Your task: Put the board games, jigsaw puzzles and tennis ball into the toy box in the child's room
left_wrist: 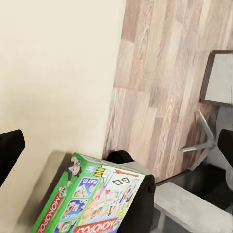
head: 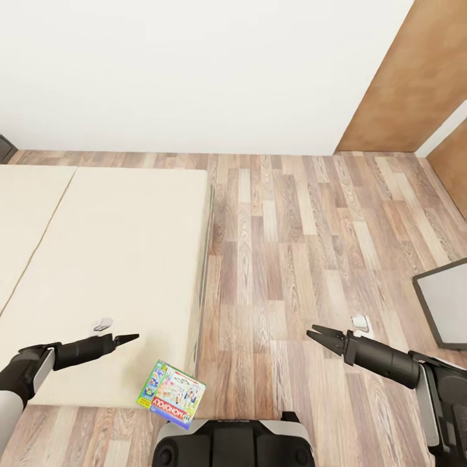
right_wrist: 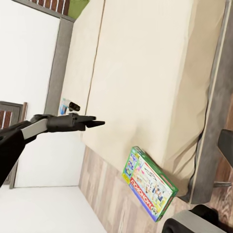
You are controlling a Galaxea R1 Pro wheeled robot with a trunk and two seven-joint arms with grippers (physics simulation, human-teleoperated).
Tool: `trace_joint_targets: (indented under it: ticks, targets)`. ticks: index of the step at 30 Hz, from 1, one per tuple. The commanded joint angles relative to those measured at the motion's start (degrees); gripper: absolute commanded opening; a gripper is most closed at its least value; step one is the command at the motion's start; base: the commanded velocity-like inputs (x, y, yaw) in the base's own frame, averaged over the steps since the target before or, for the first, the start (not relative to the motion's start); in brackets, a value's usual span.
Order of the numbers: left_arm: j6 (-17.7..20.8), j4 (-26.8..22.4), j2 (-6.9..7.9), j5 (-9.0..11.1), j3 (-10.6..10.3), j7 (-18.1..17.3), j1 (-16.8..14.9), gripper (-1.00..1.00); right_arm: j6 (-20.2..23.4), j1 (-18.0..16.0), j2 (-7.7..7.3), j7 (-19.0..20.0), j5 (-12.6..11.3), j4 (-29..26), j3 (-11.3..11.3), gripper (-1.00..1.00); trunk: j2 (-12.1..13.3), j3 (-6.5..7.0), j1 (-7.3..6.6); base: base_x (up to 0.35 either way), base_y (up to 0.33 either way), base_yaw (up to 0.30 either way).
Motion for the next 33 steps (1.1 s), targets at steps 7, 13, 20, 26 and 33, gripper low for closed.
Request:
trace_joint_targets:
  ticks: [7, 13, 20, 26, 33]
  targets:
    - [0.6, 0.0, 1.31, 0.0, 0.7, -4.3, 0.0, 1.0, 0.2, 0.0, 0.27, -0.9, -0.1, 0.0, 1.1, 1.0, -0.1, 0.59, 0.03, 0.0, 0.0, 0.0]
    - [0.4, 0.0, 1.84, 0.0, 3.0, -6.4, 0.0, 1.0, -0.2, 0.0, 0.32, -1.3, -0.1, 0.0, 1.4, 1.0, -0.1, 1.15, 0.03, 0.0, 0.0, 0.0]
    - [0.4, 0.0, 1.99, -0.1, 4.4, -6.8, 0.0, 1.0, -0.3, 0.0, 0.34, -1.4, -0.1, 0.0, 1.5, 1.0, -0.1, 1.8, 0.03, 0.0, 0.0, 0.0]
    - [0.4, 0.0, 2.06, -0.1, 4.8, -6.9, 0.0, 1.0, -0.4, 0.0, 0.34, -1.4, -0.2, 0.0, 1.5, 1.0, -0.1, 2.36, 0.03, 0.0, 0.0, 0.0]
    - [0.6, 0.1, 2.08, -0.1, 4.9, -6.8, 0.0, 1.0, -0.4, 0.0, 0.34, -1.3, -0.2, 0.0, 1.5, 1.0, -0.1, 3.01, 0.03, 0.0, 0.0, 0.0]
